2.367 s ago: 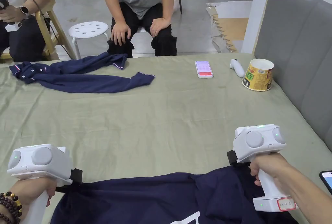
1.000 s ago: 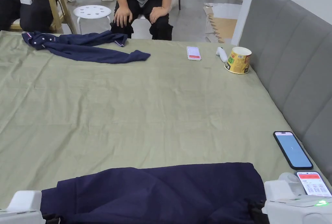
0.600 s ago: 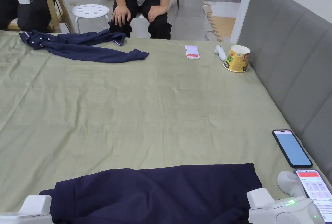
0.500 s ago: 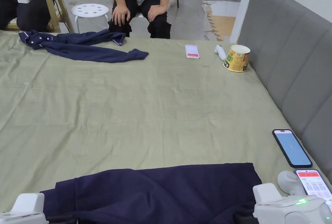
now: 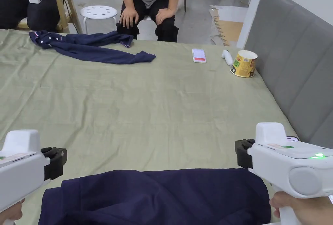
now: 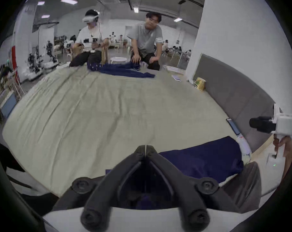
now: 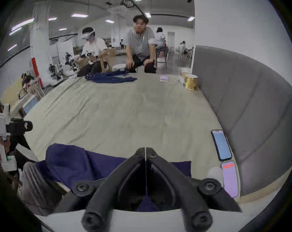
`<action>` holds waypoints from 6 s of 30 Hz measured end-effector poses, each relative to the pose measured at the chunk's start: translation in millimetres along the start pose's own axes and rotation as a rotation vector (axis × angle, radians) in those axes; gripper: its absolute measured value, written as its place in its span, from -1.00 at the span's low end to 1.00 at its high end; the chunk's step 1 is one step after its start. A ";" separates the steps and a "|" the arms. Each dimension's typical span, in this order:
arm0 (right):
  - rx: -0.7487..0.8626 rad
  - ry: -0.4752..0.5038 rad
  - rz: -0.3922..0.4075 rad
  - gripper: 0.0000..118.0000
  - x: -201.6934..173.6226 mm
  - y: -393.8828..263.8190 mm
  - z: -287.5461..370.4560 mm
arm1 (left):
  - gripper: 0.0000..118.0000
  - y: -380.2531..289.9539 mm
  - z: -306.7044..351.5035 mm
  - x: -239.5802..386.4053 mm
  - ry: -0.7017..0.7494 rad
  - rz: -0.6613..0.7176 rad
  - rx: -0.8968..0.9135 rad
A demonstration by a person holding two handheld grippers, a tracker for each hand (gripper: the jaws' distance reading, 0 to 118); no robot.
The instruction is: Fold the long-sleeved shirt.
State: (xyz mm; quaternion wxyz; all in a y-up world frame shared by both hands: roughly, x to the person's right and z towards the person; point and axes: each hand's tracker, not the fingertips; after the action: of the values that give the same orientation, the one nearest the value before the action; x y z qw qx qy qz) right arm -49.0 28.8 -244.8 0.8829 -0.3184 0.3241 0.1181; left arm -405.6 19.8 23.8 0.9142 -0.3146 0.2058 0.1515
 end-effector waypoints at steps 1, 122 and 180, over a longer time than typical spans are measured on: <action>-0.004 -0.007 0.009 -1.00 -5.0 0.2 -4.2 | -0.93 -1.6 -2.1 -0.7 0.013 -0.007 0.005; -0.112 0.134 -0.165 -1.00 14.3 -71.8 0.4 | -0.92 -59.2 -143.5 42.0 -0.517 0.321 -0.371; -0.406 0.340 -0.345 -1.00 -45.7 -118.7 -126.2 | 0.50 -87.2 -169.1 -0.4 -0.428 0.680 -0.334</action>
State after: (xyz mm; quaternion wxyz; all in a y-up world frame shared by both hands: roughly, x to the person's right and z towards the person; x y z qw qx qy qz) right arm -97.3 -143.2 -231.7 0.7413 -0.5539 0.3781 -0.0262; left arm -418.0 -153.9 -52.6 0.7709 -0.3341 0.0760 0.5369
